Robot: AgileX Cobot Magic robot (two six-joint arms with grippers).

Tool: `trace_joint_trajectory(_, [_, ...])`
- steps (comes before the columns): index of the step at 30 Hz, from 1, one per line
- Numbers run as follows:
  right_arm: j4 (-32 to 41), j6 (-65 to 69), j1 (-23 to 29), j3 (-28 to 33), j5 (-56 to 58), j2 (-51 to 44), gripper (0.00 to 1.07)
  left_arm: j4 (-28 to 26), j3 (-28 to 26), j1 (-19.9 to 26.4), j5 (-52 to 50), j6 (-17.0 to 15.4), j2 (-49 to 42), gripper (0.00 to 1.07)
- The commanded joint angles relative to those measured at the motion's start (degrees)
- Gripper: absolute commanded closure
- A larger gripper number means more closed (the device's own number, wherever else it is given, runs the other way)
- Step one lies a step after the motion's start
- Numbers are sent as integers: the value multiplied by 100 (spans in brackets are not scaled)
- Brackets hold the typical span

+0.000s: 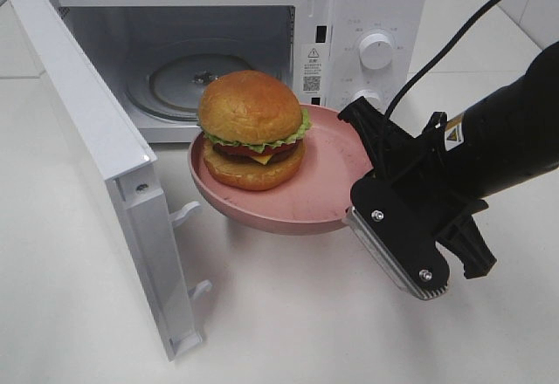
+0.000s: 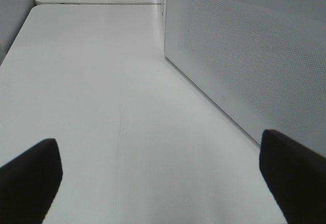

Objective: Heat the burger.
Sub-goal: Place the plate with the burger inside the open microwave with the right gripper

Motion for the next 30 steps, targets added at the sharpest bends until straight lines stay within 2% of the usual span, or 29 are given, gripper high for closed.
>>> trace_joint_trajectory(1, [97, -69, -40, -46, -384, -23, 107, -57, 11, 11, -46, -6, -143, 3])
trace_joint_trajectory(8, [-40, -6, -29, -160, -458, 178, 107, -57, 11, 11, -46, -6, -143, 3])
trace_joint_trajectory(17, [-34, 103, 172, -722, -561, 665, 107, -57, 11, 11, -46, -6, -143, 3])
trace_joint_trajectory(30, [-201, 103, 178, -1387, -596, 1180, 107, -57, 11, 11, -46, -6, -143, 3])
